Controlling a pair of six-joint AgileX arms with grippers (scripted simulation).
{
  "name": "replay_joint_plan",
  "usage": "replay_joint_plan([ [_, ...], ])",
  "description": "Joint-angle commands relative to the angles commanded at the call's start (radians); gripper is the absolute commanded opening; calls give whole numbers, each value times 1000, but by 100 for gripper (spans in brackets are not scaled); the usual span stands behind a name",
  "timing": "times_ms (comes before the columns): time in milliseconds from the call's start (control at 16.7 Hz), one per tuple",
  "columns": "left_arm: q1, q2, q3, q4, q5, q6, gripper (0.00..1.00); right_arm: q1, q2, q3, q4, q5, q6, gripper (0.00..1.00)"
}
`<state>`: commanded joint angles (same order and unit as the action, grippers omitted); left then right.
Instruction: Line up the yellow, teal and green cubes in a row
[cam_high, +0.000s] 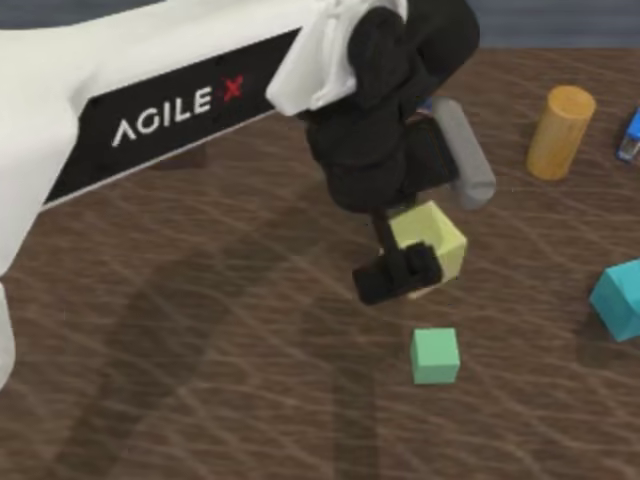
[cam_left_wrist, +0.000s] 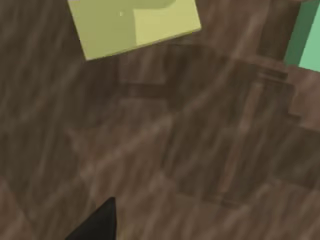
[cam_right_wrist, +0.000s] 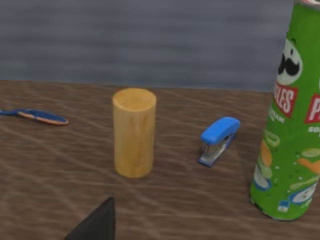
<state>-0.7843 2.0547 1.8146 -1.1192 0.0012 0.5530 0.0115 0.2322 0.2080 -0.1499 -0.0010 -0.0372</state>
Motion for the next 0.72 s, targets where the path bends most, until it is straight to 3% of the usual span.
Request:
replay_joint_plan([
  [720,533,-1314,-1165,656,-20,-343,100,39,1075,701,-567,0,-134,100],
])
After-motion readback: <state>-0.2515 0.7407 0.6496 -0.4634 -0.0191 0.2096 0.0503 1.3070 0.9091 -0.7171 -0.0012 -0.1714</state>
